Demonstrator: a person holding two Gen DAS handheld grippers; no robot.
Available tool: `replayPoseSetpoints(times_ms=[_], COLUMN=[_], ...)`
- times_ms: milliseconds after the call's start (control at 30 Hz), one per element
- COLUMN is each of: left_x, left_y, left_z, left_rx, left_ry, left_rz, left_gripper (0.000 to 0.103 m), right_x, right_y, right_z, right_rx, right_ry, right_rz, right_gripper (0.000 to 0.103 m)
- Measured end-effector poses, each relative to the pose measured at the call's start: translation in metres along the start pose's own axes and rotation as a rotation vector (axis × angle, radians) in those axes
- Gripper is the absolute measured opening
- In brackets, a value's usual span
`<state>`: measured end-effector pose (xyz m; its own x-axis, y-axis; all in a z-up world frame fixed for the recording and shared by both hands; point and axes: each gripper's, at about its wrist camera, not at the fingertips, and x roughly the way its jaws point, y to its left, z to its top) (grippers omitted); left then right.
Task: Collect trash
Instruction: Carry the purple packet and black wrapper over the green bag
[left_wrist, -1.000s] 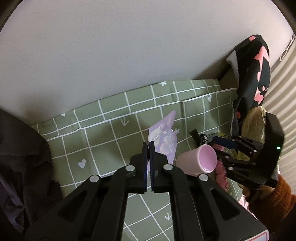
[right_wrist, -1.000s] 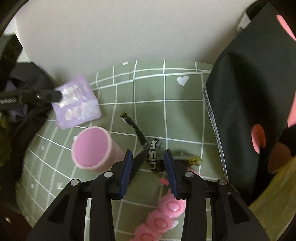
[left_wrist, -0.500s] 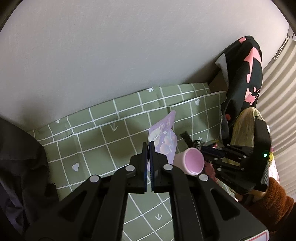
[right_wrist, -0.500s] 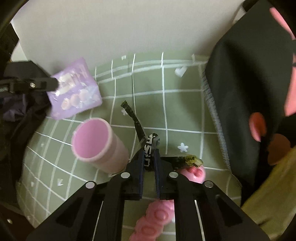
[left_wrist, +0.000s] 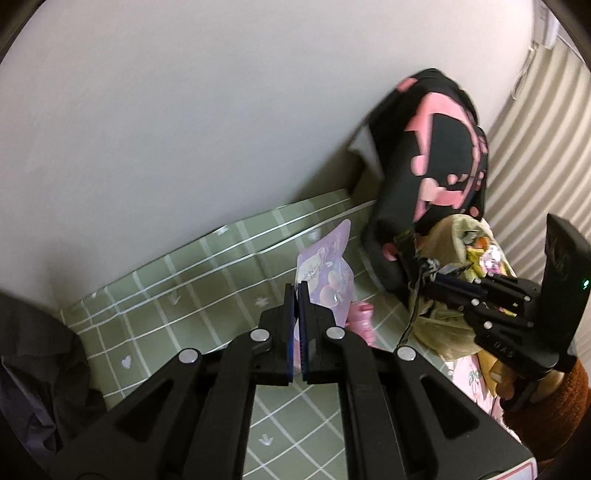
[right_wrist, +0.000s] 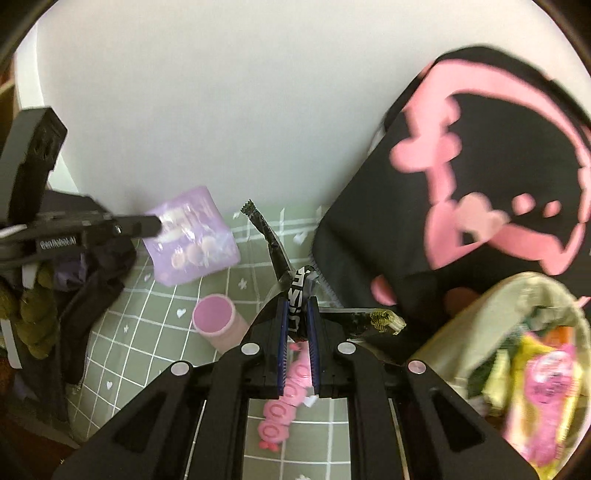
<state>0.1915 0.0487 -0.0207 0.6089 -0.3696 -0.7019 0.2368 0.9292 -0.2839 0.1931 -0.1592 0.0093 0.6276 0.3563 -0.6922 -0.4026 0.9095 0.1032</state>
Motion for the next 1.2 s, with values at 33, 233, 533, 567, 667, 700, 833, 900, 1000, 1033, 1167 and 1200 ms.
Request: replayPoseSetpoints(times_ms=[33,233,533,567,667,700,833,900,1000,1033,1167,1200], left_x=[-0.001,-0.003,0.009,0.011,0.022,0.026,0.043,0.057,0.079,0.087,0.112,0.117], left_y=[-0.006,-0.058,-0.145,-0.153,-0.180,-0.190,-0.220,-0.235,-0.253,-0.259,-0.269,-0.270], left_z=[0.002,0.014,0.027,0.028,0.031,0.032,0.034,0.035,0.034,0.032,0.029,0.029], left_rx=[0.011,0.087,0.232,0.243,0.278,0.295,0.333,0.350,0.377,0.385,0.382,0.378], left_ry=[-0.004,-0.030,-0.025,-0.020,-0.009,-0.003,0.024,0.043,0.074,0.086,0.122,0.127], left_rz=[-0.007,-0.067,-0.156,-0.164,-0.187,-0.196,-0.228,-0.239,-0.235,-0.228,-0.214,-0.210], left_gripper=[0.002,0.002,0.002,0.002,0.002,0.002,0.002,0.002,0.002,0.002,0.002,0.002], right_x=[-0.010,-0.063,-0.127,-0.132,-0.144,-0.149,-0.163,-0.167,-0.172,-0.173,-0.174,-0.174], right_y=[-0.005,-0.032,-0.079,-0.085,-0.101,-0.106,-0.129,-0.137,-0.147,-0.149,-0.158,-0.159], right_z=[0.001,-0.002,-0.026,-0.029,-0.039,-0.042,-0.056,-0.061,-0.070,-0.072,-0.078,-0.078], right_rx=[0.003,0.030,0.102,0.107,0.135,0.145,0.187,0.201,0.221,0.224,0.234,0.236], right_ry=[-0.010,-0.087,-0.157,-0.162,-0.178,-0.182,-0.193,-0.195,-0.193,-0.192,-0.186,-0.185], right_rz=[-0.008,-0.092,-0.215,-0.230,-0.259,-0.268,-0.298,-0.306,-0.313,-0.312,-0.307,-0.305], right_gripper=[0.011,0.011,0.011,0.011,0.011,0.011,0.011,0.011,0.011,0.011,0.011,0.011])
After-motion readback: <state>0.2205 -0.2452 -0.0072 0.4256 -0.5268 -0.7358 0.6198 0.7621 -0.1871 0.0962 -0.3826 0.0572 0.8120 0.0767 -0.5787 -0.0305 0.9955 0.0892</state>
